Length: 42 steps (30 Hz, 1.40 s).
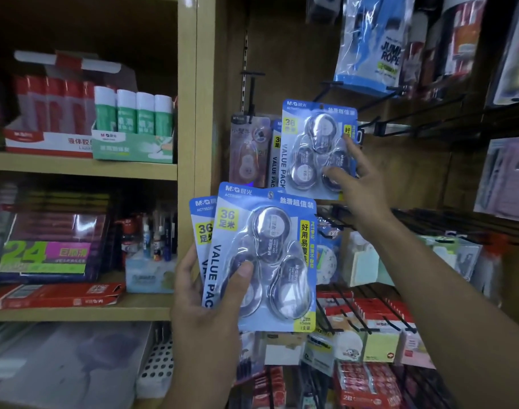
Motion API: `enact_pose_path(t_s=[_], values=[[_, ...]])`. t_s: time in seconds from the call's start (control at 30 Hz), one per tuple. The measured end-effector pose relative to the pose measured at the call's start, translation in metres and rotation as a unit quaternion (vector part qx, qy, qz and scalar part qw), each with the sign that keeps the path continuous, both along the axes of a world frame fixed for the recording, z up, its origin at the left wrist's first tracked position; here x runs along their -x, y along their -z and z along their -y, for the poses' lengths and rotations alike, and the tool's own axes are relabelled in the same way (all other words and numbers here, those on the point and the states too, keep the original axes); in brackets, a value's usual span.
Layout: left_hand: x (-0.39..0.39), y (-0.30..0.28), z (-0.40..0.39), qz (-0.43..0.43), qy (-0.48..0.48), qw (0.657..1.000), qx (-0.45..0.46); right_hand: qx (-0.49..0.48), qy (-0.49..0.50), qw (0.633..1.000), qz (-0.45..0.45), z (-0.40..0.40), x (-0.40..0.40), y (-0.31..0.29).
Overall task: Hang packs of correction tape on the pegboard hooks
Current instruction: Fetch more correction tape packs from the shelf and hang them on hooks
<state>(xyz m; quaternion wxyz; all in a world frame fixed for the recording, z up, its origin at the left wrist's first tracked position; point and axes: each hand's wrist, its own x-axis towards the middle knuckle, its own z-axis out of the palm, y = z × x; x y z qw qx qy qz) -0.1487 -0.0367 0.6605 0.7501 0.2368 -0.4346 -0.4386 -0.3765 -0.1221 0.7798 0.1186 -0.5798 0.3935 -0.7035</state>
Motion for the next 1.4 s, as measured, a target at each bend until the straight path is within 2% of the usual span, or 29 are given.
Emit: enact_pose_path(t_s=[0.2,0.4,0.57,0.67,0.87,1.0,1.1,1.2,1.3,1.4], values=[[-0.003,0.000,0.001,-0.001,0.002,1.000,-0.006,-0.013,-0.028,0.999,0.020,0.012,0.008,0.003],[-0.003,-0.005,0.002,0.012,0.009,1.000,-0.003,-0.062,-0.010,0.998,0.001,0.019,0.014,0.004],[0.003,-0.005,0.002,0.020,0.018,1.000,0.000,-0.101,0.106,0.980,-0.134,0.041,0.017,-0.010],[0.006,-0.002,0.003,0.024,0.022,0.999,0.001,-0.150,0.169,0.950,-0.215,0.053,0.018,-0.015],[0.006,-0.001,0.004,0.031,0.034,0.999,-0.001,-0.188,0.194,0.927,-0.258,0.059,0.019,-0.021],[0.008,-0.001,0.004,0.031,0.040,0.999,0.000,-0.172,0.216,0.920,-0.276,0.047,0.022,-0.021],[0.011,0.001,0.003,0.025,0.047,0.999,0.001,-0.152,0.199,0.936,-0.246,0.026,0.021,-0.017],[0.013,0.001,0.003,0.017,0.047,0.999,-0.001,-0.082,0.146,0.974,-0.156,-0.014,0.003,0.000],[0.015,0.004,0.002,0.000,0.043,0.999,0.003,-0.034,0.085,0.992,-0.086,-0.062,-0.025,0.037],[0.018,0.005,0.002,-0.010,0.024,1.000,-0.004,-0.026,0.038,0.997,-0.069,-0.093,-0.050,0.080]])
